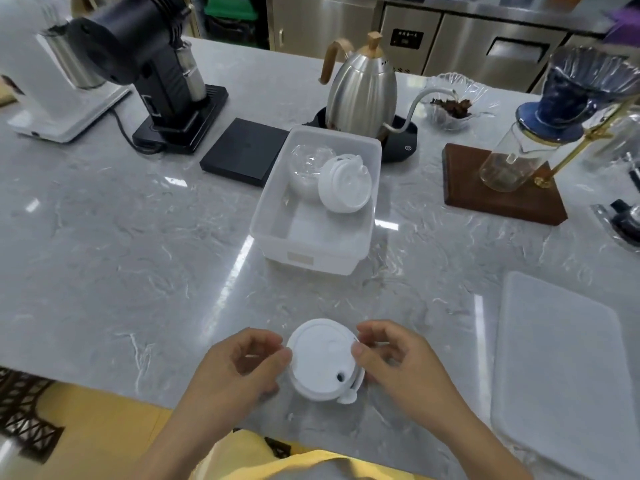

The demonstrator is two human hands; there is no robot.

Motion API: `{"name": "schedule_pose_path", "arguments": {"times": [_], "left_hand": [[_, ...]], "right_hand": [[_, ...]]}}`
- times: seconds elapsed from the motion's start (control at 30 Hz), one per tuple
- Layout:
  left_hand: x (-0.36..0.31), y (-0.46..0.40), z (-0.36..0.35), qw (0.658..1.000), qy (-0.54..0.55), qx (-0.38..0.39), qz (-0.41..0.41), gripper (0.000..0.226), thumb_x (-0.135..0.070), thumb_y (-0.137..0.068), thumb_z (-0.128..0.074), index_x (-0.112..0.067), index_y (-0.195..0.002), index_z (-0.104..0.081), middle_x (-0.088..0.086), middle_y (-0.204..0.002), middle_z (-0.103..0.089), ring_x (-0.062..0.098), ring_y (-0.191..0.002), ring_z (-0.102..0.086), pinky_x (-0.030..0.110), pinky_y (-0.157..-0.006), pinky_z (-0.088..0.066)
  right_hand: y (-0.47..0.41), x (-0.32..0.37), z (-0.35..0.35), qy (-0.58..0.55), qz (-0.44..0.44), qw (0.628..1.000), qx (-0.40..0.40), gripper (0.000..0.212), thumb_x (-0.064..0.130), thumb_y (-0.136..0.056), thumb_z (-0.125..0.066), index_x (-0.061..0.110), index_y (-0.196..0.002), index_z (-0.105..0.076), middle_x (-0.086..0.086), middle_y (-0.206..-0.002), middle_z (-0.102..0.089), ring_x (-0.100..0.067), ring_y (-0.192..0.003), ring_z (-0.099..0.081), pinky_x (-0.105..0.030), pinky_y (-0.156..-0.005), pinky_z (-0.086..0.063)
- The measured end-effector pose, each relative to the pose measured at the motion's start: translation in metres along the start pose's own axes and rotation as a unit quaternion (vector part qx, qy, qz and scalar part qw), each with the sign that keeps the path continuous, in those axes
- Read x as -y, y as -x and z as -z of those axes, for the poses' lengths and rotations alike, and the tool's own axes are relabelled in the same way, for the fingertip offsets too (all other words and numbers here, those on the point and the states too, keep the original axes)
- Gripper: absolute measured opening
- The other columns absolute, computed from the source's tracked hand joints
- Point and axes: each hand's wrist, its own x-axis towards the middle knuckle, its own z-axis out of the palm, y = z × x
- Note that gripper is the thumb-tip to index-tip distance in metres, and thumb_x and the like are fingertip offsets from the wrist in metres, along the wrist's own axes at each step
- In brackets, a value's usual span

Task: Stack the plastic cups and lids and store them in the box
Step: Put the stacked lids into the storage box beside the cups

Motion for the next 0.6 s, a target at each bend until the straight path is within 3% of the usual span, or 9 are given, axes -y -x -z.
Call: {"name": "schedule_pose_path", "arguments": {"times": [0.17, 0.3, 0.47, 0.6], "left_hand": [[0.0035, 0.0064, -0.0064, 1.0, -0.004, 0.005, 0.004, 0.01, -0.014, -0.08, -0.082, -0.016, -0.088, -0.078, 0.004, -0.089, -0.08, 0.025, -0.088, -0.076, 0.048, -0.078, -0.064], [0.0048, 0.0068, -0.0066, 1.0, 0.001, 0.006, -0.003, 0.029, -0.028, -0.069, -0.087, -0.017, -0.094, -0.078, 0.005, -0.094, -0.08, 0.023, -0.092, -0.076, 0.044, -0.081, -0.064], [0.0042, 0.0068, -0.0072, 1.0, -0.021, 0.007, -0.011, 0.012, -0.018, -0.082, -0.081, -0.016, -0.093, -0.078, 0.002, -0.091, -0.081, 0.019, -0.089, -0.076, 0.036, -0.08, -0.062], [0.004, 0.0101, -0.0097, 1.0, -0.007, -0.008, 0.008, 0.008, -0.019, -0.082, -0.08, -0.019, -0.09, -0.078, 0.002, -0.089, -0.081, 0.023, -0.086, -0.077, 0.047, -0.082, -0.063]], "right_hand": [[0.0012, 0.0003, -0.0015, 0.003, 0.003, 1.0, 0.002, 0.029, 0.031, -0.079, -0.08, 0.027, -0.106, -0.071, 0.006, -0.093, -0.076, -0.008, -0.084, -0.072, -0.031, -0.08, -0.061], [0.0003, -0.001, -0.0011, -0.008, 0.012, 1.0, 0.008, 0.019, 0.026, -0.08, -0.079, 0.022, -0.098, -0.074, 0.006, -0.091, -0.078, -0.013, -0.085, -0.074, -0.03, -0.078, -0.061], [0.0024, 0.0022, -0.0017, 0.0, 0.022, 1.0, 0.016, 0.013, 0.023, -0.083, -0.076, 0.021, -0.096, -0.075, 0.008, -0.09, -0.079, -0.011, -0.084, -0.074, -0.03, -0.081, -0.061], [0.0088, 0.0057, -0.0054, 0.04, 0.037, 0.998, 0.011, 0.011, 0.03, -0.086, -0.072, 0.031, -0.098, -0.072, 0.021, -0.09, -0.076, 0.002, -0.087, -0.07, -0.013, -0.075, -0.055]]}}
